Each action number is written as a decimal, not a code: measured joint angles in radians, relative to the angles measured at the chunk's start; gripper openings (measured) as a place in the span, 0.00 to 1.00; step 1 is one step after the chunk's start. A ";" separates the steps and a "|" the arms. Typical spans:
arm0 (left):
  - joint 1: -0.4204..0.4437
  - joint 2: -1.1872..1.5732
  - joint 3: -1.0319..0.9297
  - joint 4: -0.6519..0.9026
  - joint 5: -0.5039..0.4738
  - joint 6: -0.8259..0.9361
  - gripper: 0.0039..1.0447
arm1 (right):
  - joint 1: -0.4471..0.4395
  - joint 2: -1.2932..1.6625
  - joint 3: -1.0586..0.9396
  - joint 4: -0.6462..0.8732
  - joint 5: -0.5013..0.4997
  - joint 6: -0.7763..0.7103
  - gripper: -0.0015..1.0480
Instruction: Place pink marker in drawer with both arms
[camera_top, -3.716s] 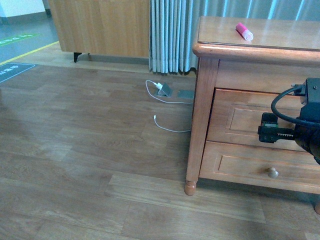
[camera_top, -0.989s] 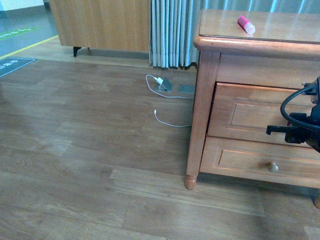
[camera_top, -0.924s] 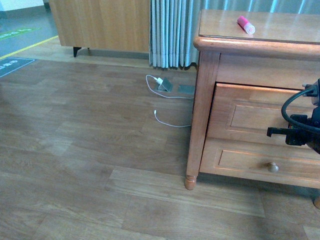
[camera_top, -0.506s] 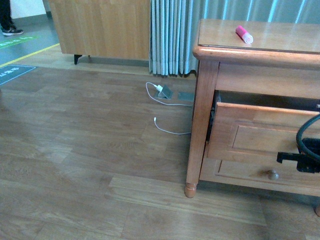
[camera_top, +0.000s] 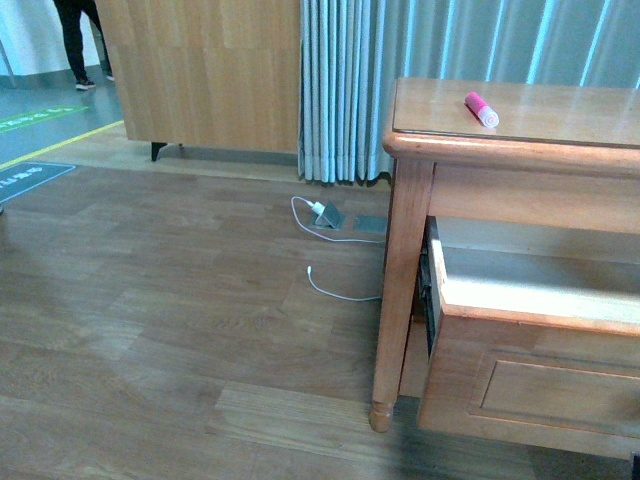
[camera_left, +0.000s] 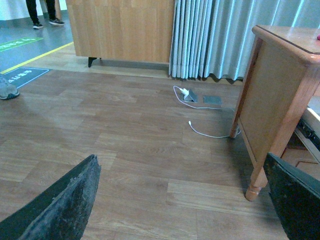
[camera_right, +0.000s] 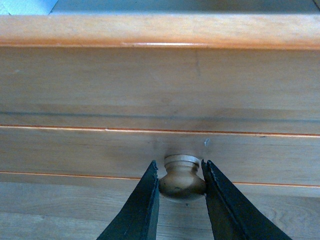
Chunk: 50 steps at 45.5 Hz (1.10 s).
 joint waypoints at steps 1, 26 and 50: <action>0.000 0.000 0.000 0.000 0.000 0.000 0.94 | 0.000 -0.002 -0.003 0.000 -0.001 -0.001 0.21; 0.000 0.000 0.000 0.000 0.000 0.000 0.94 | -0.087 -0.481 -0.174 -0.323 -0.153 -0.024 0.94; 0.000 0.000 0.000 0.000 0.000 0.000 0.94 | -0.441 -1.574 -0.089 -1.375 -0.596 -0.035 0.92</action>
